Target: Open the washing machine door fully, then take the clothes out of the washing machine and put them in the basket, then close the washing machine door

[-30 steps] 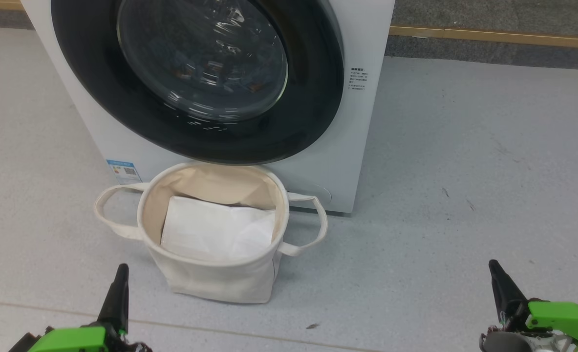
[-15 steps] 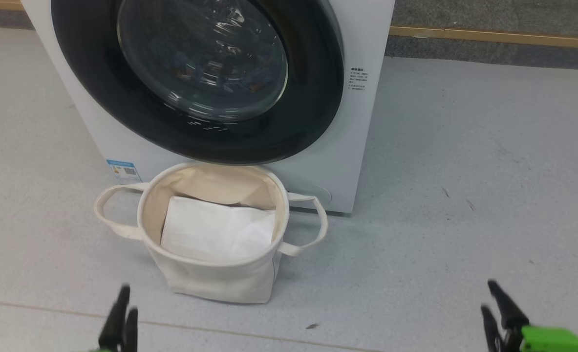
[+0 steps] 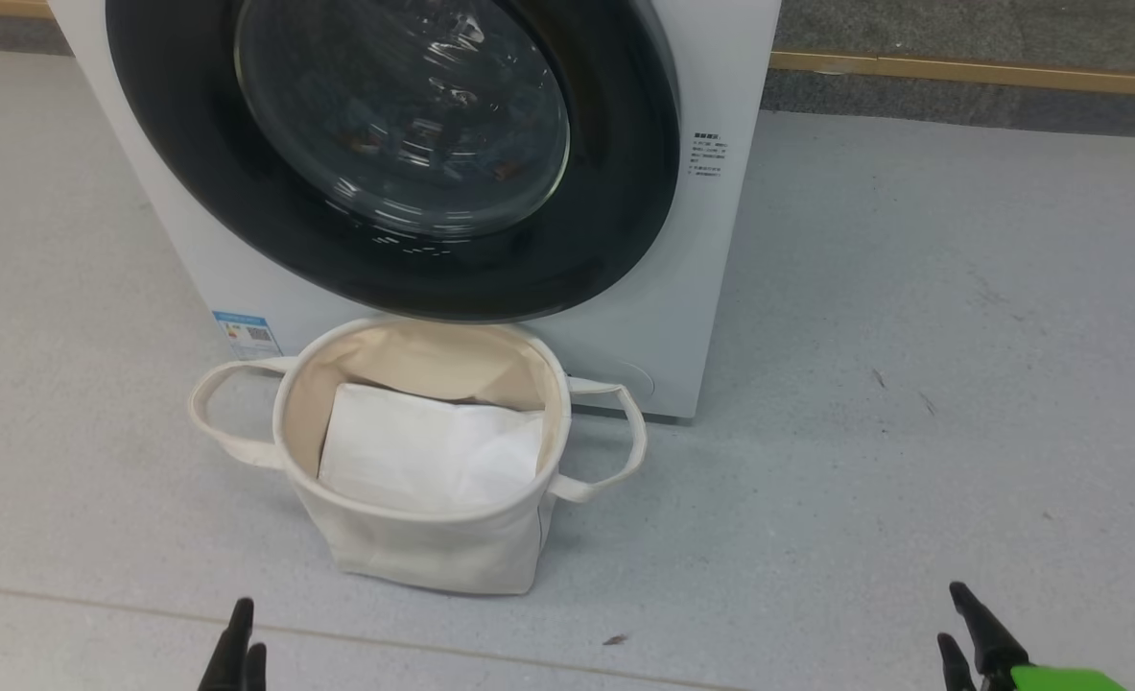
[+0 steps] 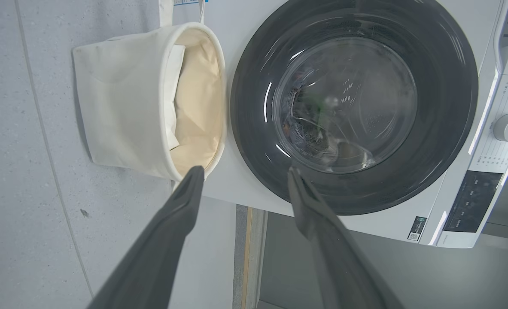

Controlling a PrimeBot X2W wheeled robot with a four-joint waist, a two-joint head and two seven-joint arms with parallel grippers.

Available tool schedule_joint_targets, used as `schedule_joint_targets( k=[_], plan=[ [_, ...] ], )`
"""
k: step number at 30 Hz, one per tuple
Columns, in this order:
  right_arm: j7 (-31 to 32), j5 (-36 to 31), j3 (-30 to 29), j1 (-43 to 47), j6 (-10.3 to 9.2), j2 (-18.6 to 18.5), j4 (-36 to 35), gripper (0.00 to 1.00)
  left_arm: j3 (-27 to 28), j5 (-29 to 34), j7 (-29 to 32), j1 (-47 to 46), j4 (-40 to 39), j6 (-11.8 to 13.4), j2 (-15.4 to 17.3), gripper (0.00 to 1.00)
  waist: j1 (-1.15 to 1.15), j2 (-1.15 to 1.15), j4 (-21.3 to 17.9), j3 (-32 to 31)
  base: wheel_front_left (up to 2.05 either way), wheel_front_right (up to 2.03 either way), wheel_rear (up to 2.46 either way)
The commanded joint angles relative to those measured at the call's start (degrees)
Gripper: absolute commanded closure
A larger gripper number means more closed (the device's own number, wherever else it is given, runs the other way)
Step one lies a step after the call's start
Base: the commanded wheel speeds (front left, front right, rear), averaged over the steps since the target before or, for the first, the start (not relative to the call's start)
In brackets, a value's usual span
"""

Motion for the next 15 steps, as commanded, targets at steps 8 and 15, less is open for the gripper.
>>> schedule_joint_targets(
  k=[8, 15],
  plan=[
    [-2.0, -3.2, 1.1, -5.3, 0.0, -0.2, -1.9, 0.0, 0.0, 4.2, -1.7, -4.1, -3.2, 0.4, 2.4, 0.0, -0.01, 0.0, 0.3, 0.1, 0.0, 0.0, 0.0],
    [-3.0, -9.1, 2.1, -6.8, 0.0, -0.3, -2.5, 0.0, -2.0, 9.4, -2.6, -4.9, -4.2, 1.2, 4.6, 0.0, -0.01, 0.0, 0.5, 0.2, 0.0, 0.0, 0.0]
  ],
)
